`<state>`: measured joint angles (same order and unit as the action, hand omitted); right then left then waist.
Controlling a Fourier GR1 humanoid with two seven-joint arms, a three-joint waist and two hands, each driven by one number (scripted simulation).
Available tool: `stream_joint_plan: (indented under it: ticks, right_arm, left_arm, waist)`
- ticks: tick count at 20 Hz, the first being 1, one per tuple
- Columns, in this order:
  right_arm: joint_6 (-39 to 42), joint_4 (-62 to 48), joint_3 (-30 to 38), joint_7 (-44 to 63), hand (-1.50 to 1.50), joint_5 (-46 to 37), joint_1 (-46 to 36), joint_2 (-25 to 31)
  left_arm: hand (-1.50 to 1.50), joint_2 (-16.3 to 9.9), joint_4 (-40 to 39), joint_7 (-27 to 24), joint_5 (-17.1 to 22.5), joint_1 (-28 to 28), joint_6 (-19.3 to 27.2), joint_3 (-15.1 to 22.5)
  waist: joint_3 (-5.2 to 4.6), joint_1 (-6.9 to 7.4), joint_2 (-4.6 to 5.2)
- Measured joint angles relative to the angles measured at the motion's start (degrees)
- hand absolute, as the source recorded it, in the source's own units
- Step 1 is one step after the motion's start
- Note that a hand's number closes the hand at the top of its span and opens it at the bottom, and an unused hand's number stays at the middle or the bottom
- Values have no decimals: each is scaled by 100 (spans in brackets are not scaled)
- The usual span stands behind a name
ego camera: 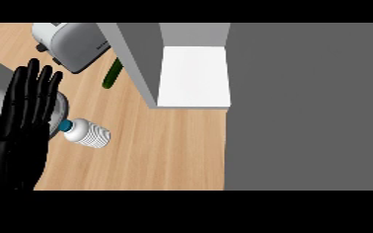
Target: Pick up the bottled water, place it into the cabinet and close the cabinet
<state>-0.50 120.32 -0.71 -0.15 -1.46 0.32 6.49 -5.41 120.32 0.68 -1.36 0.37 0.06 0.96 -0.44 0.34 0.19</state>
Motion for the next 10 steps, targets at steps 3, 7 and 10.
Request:
stream_joint_plan:
  ticks: [3,7,10]
  right_arm:
    - [35,175,-3,43,-150,56,192,-36]
    - [168,546,-179,245,-150,293,496,-94]
    - [543,739,-517,384,-150,703,866,-77]
  left_arm:
    - [-150,-224,-269,-161,707,-110,-357,-563]
    - [-150,-577,-892,-296,2055,-202,-1031,-1393]
    - [-150,-726,-1259,63,2918,-156,-1324,-1720]
  waist:
    - [22,-27,-11]
    - [27,-59,-21]
    - [32,-65,-31]
